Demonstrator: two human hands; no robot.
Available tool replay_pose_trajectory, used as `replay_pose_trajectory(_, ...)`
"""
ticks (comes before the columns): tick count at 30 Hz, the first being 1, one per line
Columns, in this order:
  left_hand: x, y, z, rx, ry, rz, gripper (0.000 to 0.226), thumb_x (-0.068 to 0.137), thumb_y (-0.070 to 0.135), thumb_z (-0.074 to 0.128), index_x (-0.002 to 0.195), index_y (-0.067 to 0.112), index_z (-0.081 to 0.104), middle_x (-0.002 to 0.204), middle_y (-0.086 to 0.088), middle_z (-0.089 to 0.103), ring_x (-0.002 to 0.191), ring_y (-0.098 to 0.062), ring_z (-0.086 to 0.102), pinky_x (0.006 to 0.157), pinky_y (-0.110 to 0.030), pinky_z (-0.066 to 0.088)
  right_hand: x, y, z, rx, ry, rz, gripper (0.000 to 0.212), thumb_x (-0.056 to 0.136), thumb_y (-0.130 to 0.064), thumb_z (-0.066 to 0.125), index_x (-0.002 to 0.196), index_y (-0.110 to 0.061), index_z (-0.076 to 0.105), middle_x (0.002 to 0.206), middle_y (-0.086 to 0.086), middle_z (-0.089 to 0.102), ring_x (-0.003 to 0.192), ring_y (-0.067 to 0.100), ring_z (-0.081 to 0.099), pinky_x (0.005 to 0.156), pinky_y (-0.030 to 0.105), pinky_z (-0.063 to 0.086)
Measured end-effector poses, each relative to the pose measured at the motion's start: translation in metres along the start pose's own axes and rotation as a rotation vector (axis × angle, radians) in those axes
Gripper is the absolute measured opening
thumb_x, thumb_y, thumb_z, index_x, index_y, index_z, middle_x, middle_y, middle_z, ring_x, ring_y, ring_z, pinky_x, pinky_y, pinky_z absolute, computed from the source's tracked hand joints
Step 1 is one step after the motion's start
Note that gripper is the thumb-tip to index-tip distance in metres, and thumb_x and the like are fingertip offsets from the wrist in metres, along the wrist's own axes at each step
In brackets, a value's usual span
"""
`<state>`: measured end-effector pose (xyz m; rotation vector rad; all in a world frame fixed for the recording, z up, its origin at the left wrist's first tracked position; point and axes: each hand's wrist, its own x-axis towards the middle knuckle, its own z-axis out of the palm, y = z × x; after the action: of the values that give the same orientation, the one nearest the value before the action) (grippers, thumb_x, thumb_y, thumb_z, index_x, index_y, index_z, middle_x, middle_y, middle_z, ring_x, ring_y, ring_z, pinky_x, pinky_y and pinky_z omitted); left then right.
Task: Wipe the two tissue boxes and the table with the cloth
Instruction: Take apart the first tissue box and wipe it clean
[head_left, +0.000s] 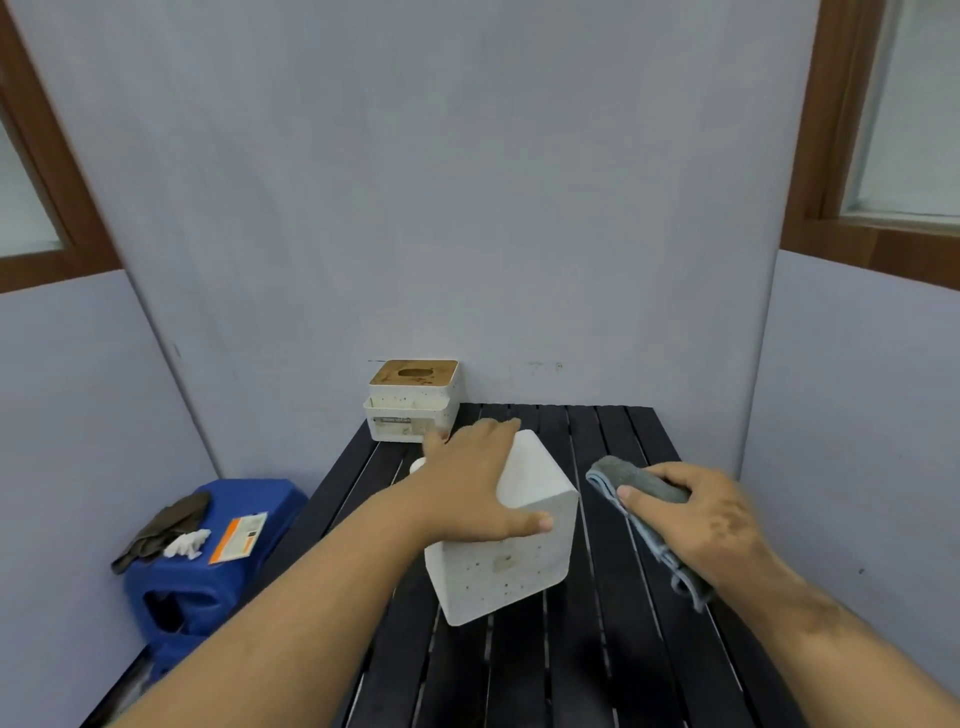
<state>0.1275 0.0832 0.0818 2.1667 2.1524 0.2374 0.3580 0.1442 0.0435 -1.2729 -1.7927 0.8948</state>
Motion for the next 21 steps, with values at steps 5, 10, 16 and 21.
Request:
replay_pose_trajectory(5,0.050,0.024,-0.007,0.260,-0.123,0.011,0.075,0.079,0.076,0.059,0.124,0.018,0.043,0.120,-0.001,0.056,0.114,-0.026,0.053,0.107,-0.056,0.027,0.010,0.004,-0.007,-0.019,0.020,0.068,0.014,0.088,-0.030,0.075,0.082,-0.017,0.073,0.070,0.011,0.073,0.053,0.017,0.063,0.041,0.018,0.045)
replay_pose_trajectory(10,0.055,0.023,-0.013,0.223,-0.168,-0.027,0.077,0.076,0.071,0.066,0.131,0.023,0.044,0.127,0.001,0.059,0.119,-0.026,0.054,0.106,-0.051,0.029,0.012,0.008,-0.007,-0.017,-0.013,0.080,0.016,0.087,-0.029,0.075,0.080,-0.016,0.073,0.071,0.007,0.072,0.061,0.014,0.063,0.049,0.019,0.045)
replay_pose_trajectory(16,0.003,0.014,-0.047,0.011,-0.053,-0.067,0.103,0.076,0.052,0.078,0.156,0.028,0.018,0.152,0.010,0.035,0.135,-0.027,0.031,0.112,-0.045,0.028,0.009,0.012,-0.007,-0.042,-0.031,0.091,0.019,0.085,-0.031,0.076,0.072,-0.018,0.072,0.064,0.000,0.068,0.059,0.012,0.063,0.049,0.020,0.047)
replay_pose_trajectory(21,-0.043,-0.026,-0.026,-0.249,0.057,-0.099,0.116,0.063,0.055,0.083,0.154,0.041,0.013,0.146,0.029,0.027,0.137,-0.015,0.029,0.113,-0.041,0.036,0.003,0.010,0.000,-0.016,-0.056,0.110,0.019,0.088,-0.031,0.074,0.076,-0.016,0.073,0.073,0.009,0.072,0.062,0.018,0.066,0.056,0.027,0.056)
